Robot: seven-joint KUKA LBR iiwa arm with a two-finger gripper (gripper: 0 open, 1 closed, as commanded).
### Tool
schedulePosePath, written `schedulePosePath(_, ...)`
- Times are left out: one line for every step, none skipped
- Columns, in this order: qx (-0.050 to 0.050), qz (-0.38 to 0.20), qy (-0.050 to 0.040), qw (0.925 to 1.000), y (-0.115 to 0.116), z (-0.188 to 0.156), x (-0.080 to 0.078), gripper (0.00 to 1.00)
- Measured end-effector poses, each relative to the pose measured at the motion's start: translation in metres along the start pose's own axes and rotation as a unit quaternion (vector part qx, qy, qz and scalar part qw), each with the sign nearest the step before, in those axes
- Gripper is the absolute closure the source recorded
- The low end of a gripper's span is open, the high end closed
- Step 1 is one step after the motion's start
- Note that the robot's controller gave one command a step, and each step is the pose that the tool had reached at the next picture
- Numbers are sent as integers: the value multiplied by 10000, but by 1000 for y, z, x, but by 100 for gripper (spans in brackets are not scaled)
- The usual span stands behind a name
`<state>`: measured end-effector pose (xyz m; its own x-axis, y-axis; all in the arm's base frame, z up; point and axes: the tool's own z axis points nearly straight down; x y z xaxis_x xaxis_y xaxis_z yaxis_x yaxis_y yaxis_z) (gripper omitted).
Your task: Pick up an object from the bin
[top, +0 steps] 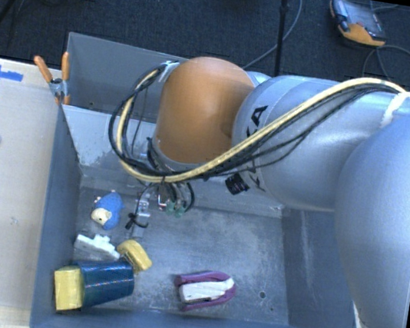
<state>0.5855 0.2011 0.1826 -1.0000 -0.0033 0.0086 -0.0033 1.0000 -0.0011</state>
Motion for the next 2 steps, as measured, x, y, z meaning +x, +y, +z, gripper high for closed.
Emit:
schedulePosePath(-6,17,-35,10000,-1,-5,-2,0)
schedulePosePath(-12,248,-50,9997,3,35,20,0)
